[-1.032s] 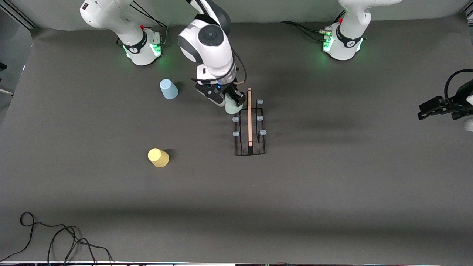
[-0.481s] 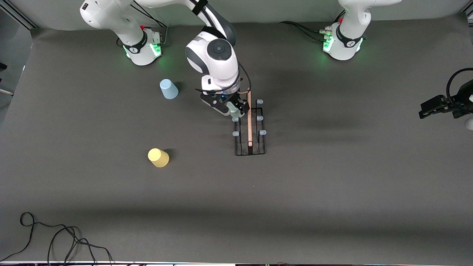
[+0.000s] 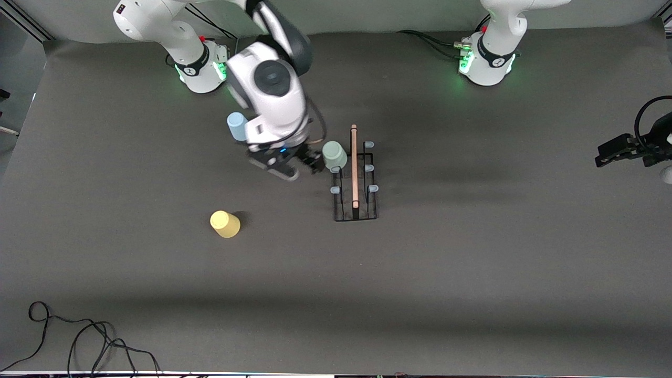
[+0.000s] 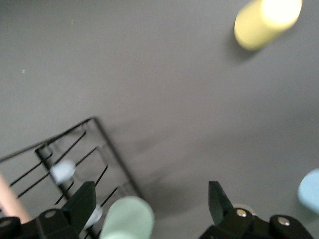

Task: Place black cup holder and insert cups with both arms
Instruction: 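Move the right gripper to the yellow cup and grasp it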

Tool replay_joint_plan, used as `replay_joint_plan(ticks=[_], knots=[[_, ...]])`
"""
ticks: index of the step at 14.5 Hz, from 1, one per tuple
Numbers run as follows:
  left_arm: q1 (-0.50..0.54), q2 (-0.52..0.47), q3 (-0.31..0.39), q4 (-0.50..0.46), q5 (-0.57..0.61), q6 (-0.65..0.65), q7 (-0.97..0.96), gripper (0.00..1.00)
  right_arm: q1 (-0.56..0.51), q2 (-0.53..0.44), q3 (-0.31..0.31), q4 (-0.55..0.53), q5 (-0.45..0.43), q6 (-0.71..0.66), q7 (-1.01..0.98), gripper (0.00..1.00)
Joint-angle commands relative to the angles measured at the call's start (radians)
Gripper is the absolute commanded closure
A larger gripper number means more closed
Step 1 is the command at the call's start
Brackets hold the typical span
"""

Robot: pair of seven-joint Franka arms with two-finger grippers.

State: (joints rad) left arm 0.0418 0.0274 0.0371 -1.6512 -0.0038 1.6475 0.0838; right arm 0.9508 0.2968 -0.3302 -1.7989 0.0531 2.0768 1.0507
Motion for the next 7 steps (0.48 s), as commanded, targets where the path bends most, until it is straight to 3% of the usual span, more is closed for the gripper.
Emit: replay_joint_plan(ticks=[1, 3, 7], knots=[[0.007, -0.007, -0.003, 0.014, -0.012, -0.029, 0.004, 0.0, -0.035, 0.016, -0.087, 0.009, 0.045, -0.006, -0.266, 0.0], [0.007, -0.007, -0.003, 0.014, -0.01, -0.031, 0.004, 0.0, -0.131, 0.025, -0.092, 0.006, 0.108, -0.004, -0.45, 0.0], [0.007, -0.007, -0.003, 0.014, -0.01, -0.034, 0.004, 0.0, -0.245, 0.08, -0.092, -0.006, 0.114, 0.052, -0.618, 0.0]])
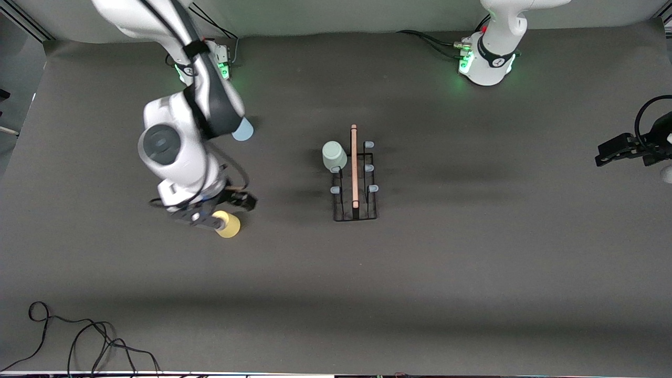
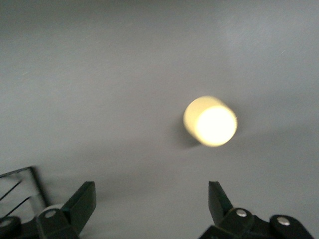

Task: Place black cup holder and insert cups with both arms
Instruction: 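Move the right gripper to the yellow cup and grasp it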

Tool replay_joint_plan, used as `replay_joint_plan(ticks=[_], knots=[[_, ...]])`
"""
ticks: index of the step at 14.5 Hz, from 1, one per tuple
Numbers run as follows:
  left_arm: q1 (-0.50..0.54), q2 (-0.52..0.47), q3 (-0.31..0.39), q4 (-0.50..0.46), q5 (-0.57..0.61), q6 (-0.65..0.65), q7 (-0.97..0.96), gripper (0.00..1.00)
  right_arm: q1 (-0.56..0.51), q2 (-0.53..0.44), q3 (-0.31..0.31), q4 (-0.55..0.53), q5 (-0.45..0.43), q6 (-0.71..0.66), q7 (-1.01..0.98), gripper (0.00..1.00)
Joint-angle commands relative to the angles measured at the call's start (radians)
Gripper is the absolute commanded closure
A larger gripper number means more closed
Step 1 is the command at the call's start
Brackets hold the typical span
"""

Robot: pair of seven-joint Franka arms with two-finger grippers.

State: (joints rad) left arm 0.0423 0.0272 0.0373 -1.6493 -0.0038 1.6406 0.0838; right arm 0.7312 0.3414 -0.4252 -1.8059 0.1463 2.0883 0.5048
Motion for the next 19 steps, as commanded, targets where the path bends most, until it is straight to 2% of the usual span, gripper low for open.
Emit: replay_joint_plan(ticks=[1, 2, 5, 9, 18, 19], knots=[[0.007, -0.007, -0.004, 0.013, -0.01, -0.028, 0.004, 0.0, -0.041, 0.057, 0.005, -0.012, 0.021, 0.067, -0.113, 0.0], [0.007, -0.009, -0.004, 0.013, -0.01, -0.028, 0.004, 0.0, -0.062, 0.073, 0.005, -0.027, 0.027, 0.106, -0.155, 0.0], [0.007, -0.009, -0.004, 0.013, -0.01, -0.028, 0.004, 0.0, -0.072, 0.151, 0.005, -0.046, 0.133, 0.208, -0.247, 0.0], [0.005, -0.009, -0.005, 0.013, -0.01, -0.038, 0.004, 0.0, -0.079, 0.209, 0.005, -0.082, 0.134, 0.308, -0.299, 0.0], [0.004, -0.009, -0.005, 0.013, -0.01, -0.041, 0.001, 0.0, -0.084, 0.202, 0.006, -0.164, 0.185, 0.312, -0.358, 0.0], [0.004, -0.009, -0.005, 0.013, -0.01, -0.041, 0.002, 0.0, -0.082, 0.197, 0.006, -0.168, 0.19, 0.311, -0.356, 0.25]])
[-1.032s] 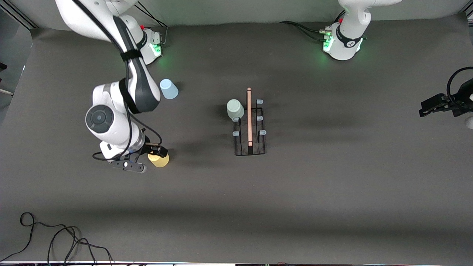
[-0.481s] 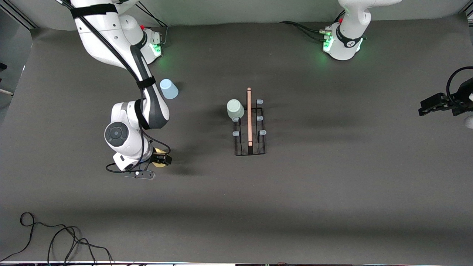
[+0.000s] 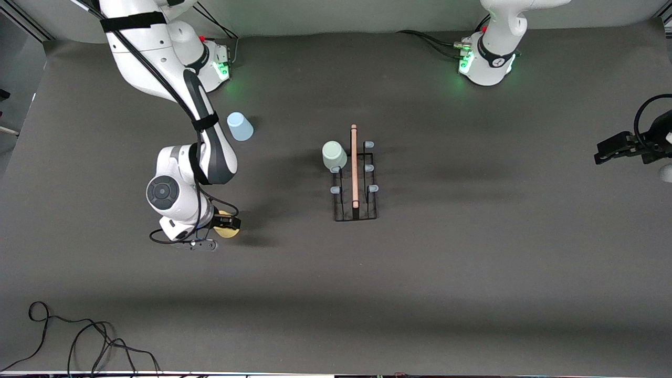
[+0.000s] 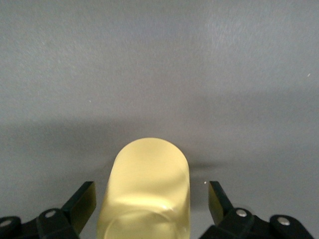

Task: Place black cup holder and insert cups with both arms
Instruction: 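Carry the yellow cup to the rack and set it on a peg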

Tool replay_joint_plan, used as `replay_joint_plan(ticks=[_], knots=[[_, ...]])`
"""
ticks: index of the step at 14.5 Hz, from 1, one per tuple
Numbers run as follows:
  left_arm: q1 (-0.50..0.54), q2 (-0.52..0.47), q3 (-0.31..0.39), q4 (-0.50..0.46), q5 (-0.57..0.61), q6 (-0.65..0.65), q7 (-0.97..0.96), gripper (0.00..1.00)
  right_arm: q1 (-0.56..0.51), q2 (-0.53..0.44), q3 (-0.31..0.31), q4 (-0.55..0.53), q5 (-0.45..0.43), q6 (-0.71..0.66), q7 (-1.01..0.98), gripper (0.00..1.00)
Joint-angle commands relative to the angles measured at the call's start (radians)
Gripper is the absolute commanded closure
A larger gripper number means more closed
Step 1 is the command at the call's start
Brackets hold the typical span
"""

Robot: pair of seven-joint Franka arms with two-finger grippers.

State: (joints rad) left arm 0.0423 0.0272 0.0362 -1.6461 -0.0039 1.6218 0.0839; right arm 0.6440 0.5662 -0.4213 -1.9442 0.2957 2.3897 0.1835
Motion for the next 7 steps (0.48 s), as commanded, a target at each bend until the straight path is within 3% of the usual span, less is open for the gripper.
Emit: replay_joint_plan(ticks=[1, 2, 3, 7], knots=[[0.004, -0.009, -0.004, 0.009, -0.01, -0.022, 0.002, 0.0, 0.005, -0.034, 0.003, -0.033, 0.042, 0.009, -0.035, 0.68], [0.005, -0.01, -0.004, 0.011, -0.01, -0.023, 0.004, 0.0, 0.003, -0.041, 0.001, -0.032, 0.042, 0.006, -0.035, 0.95], [0.005, -0.009, -0.004, 0.011, -0.01, -0.025, 0.004, 0.0, 0.003, -0.058, 0.001, -0.032, 0.042, 0.002, -0.035, 1.0], [0.007, -0.009, -0.004, 0.011, -0.01, -0.028, 0.004, 0.0, 0.002, -0.185, -0.001, -0.004, 0.042, -0.09, 0.008, 1.0]])
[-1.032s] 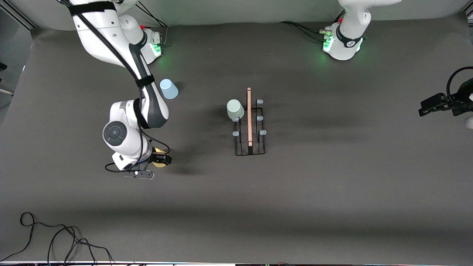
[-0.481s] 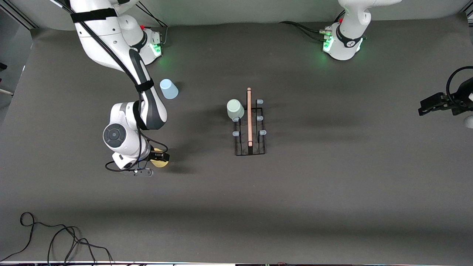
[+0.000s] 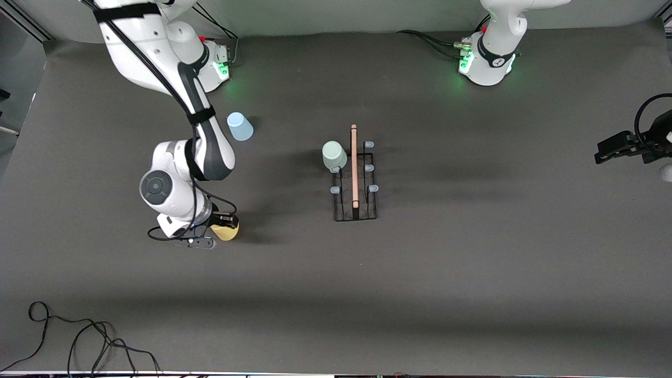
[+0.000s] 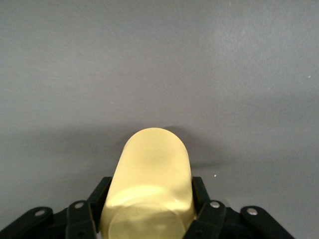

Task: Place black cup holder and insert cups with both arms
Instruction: 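Carry the yellow cup to the rack and set it on a peg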

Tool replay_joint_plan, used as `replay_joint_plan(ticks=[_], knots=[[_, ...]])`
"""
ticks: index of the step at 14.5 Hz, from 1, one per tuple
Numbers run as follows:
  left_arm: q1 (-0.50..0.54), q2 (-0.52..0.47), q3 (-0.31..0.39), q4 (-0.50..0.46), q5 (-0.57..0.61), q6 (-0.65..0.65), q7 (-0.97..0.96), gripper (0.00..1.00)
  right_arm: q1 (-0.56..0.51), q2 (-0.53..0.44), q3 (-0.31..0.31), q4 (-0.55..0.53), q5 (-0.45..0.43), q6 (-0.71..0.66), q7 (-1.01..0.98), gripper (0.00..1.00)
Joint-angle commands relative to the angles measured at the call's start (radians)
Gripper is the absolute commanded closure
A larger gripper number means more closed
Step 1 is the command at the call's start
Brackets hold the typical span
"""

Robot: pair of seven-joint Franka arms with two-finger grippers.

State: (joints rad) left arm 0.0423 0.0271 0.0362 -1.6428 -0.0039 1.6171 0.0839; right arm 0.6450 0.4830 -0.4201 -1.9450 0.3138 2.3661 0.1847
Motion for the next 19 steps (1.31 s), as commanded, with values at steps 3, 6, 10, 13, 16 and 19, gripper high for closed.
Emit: replay_joint_plan(ticks=[3, 6, 10, 13, 16, 19], knots=[[0.004, -0.009, -0.004, 0.008, -0.01, -0.023, 0.004, 0.0, 0.01, -0.164, 0.001, 0.066, 0.022, -0.149, 0.134, 1.0], [0.005, -0.01, -0.004, 0.008, -0.01, -0.025, 0.004, 0.0, 0.102, -0.152, 0.004, 0.171, 0.019, -0.195, 0.391, 1.0], [0.005, -0.009, -0.004, 0.008, -0.01, -0.023, 0.0, 0.0, 0.212, -0.063, 0.007, 0.332, 0.016, -0.197, 0.672, 1.0], [0.005, -0.007, -0.004, 0.011, -0.01, -0.02, 0.004, 0.0, 0.297, 0.026, 0.007, 0.431, 0.014, -0.195, 0.824, 1.0], [0.004, -0.007, -0.004, 0.017, -0.01, -0.022, 0.0, 0.0, 0.357, 0.087, 0.007, 0.462, 0.011, -0.192, 0.906, 1.0], [0.005, -0.007, -0.004, 0.017, -0.01, -0.025, 0.0, 0.0, 0.393, 0.111, 0.009, 0.446, 0.01, -0.195, 0.914, 1.0]])
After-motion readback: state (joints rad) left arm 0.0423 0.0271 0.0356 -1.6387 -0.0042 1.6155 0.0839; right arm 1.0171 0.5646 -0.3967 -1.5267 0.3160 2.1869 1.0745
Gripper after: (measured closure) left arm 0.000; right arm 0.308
